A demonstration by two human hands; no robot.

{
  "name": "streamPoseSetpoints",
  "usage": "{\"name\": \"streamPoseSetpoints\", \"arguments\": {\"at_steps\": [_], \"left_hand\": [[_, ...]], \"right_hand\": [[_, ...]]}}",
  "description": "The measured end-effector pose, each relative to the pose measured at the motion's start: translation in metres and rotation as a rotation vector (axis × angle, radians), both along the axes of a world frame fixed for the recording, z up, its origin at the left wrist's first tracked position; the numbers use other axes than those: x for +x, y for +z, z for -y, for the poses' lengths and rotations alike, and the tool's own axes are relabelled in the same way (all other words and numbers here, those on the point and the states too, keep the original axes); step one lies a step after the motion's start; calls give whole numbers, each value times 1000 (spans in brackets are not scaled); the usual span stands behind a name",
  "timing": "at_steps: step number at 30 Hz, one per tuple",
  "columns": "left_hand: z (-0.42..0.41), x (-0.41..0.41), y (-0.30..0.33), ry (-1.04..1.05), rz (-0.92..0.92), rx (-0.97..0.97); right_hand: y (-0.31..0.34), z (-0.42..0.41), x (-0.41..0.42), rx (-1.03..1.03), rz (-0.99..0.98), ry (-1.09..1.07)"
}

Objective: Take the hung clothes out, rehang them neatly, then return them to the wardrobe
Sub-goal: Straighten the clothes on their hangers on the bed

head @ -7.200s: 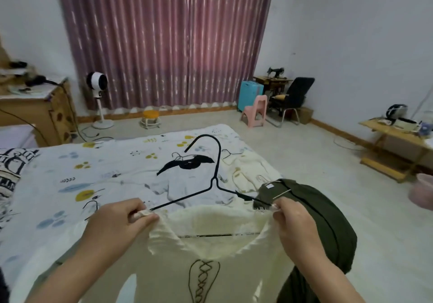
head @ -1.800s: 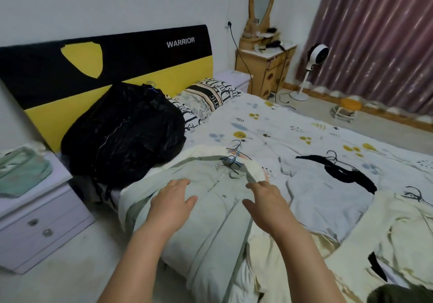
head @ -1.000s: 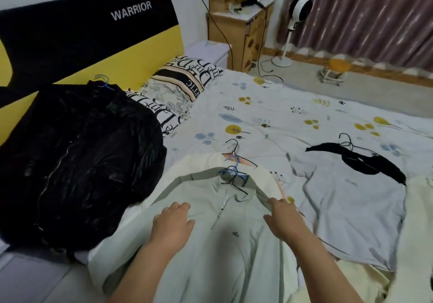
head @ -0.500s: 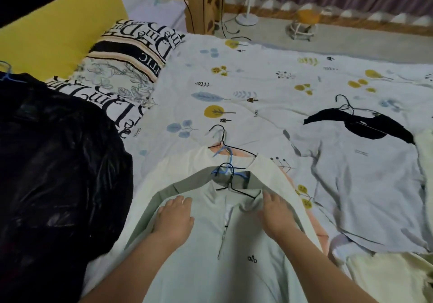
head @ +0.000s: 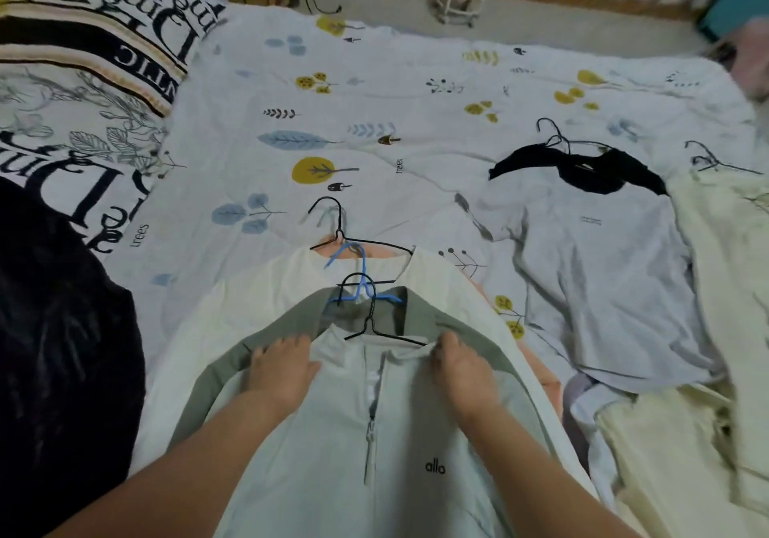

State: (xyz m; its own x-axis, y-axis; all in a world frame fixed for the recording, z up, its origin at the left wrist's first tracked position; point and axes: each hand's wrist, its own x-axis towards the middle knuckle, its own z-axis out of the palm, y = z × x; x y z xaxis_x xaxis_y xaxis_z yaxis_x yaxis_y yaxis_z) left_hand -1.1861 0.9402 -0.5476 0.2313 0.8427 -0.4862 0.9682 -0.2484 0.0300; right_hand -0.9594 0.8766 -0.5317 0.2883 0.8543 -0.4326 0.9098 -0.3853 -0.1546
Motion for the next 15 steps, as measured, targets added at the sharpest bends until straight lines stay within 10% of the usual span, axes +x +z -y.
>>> {"name": "streamPoseSetpoints", "arguments": {"at_steps": [15], "left_hand": [[65, -13, 170, 123, 413, 189]], "right_hand": [[157, 75, -7, 507, -311, -170]]}}
